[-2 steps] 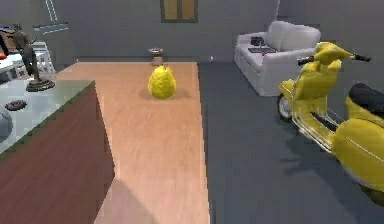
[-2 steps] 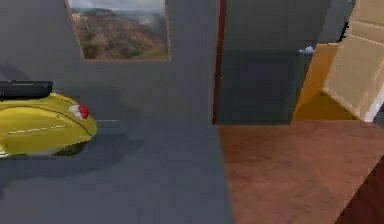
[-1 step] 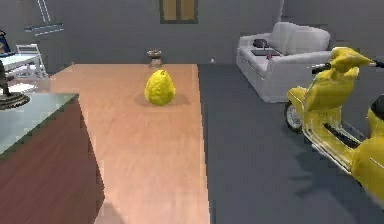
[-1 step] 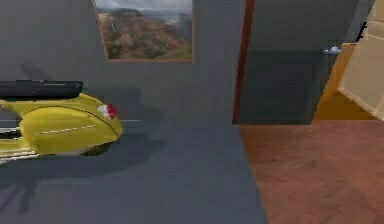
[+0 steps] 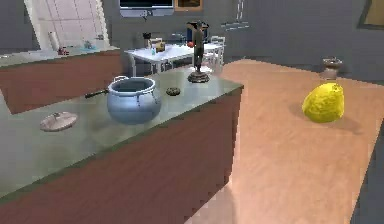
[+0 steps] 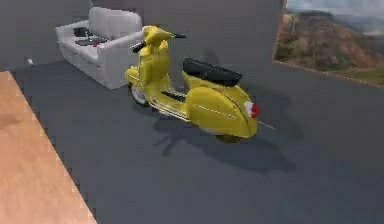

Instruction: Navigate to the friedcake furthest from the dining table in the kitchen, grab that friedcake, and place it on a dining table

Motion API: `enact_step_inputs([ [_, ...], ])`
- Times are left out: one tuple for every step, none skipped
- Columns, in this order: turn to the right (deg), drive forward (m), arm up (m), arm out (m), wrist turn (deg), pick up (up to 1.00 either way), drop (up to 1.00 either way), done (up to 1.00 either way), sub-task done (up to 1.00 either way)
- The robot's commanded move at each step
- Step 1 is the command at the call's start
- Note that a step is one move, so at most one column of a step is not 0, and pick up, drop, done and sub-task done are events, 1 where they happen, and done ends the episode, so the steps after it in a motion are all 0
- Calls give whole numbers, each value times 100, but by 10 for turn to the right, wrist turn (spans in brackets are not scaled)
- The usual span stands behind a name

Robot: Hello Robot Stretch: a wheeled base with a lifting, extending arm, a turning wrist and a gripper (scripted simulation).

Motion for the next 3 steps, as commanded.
enact_step_inputs([
  [-360, 0, 0, 0, 0, 0, 0, 0, 0],
  [0, 15, 0, 0, 0, 0, 0, 0, 0],
  [-450, 0, 0, 0, 0, 0, 0, 0, 0],
])
